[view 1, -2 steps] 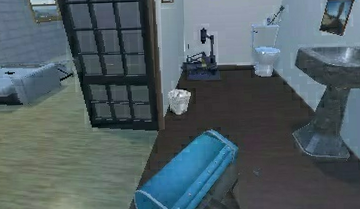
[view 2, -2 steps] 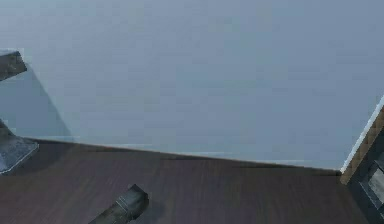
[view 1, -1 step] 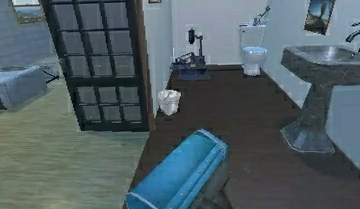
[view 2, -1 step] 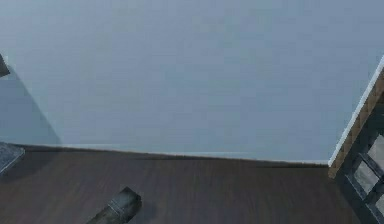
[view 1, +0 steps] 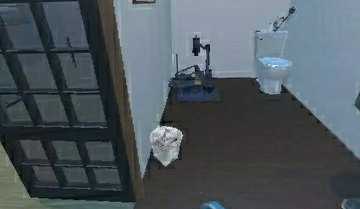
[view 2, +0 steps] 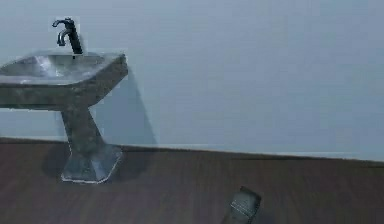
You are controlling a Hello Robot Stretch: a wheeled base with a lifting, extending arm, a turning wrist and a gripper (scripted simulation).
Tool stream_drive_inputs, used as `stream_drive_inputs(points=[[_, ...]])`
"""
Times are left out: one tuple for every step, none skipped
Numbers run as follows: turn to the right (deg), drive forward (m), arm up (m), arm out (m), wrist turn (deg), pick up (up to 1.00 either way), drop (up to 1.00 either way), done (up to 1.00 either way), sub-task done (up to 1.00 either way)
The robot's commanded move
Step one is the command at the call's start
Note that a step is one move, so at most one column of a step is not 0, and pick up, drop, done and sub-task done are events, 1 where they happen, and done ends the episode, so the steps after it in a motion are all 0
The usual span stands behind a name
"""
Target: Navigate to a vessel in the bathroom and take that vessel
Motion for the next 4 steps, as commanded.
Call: stream_drive_inputs(points=[[0.0, 0.75, 0.0, 0.0, 0.0, 0.0, 0.0, 0.0, 0.0], [-45.0, 0.0, 0.0, 0.0, 0.0, 0.0, 0.0, 0.0, 0.0], [-45.0, 0.0, 0.0, 0.0, 0.0, 0.0, 0.0, 0.0, 0.0], [-9.0, 0.0, 0.0, 0.0, 0.0, 0.0, 0.0, 0.0, 0.0]])
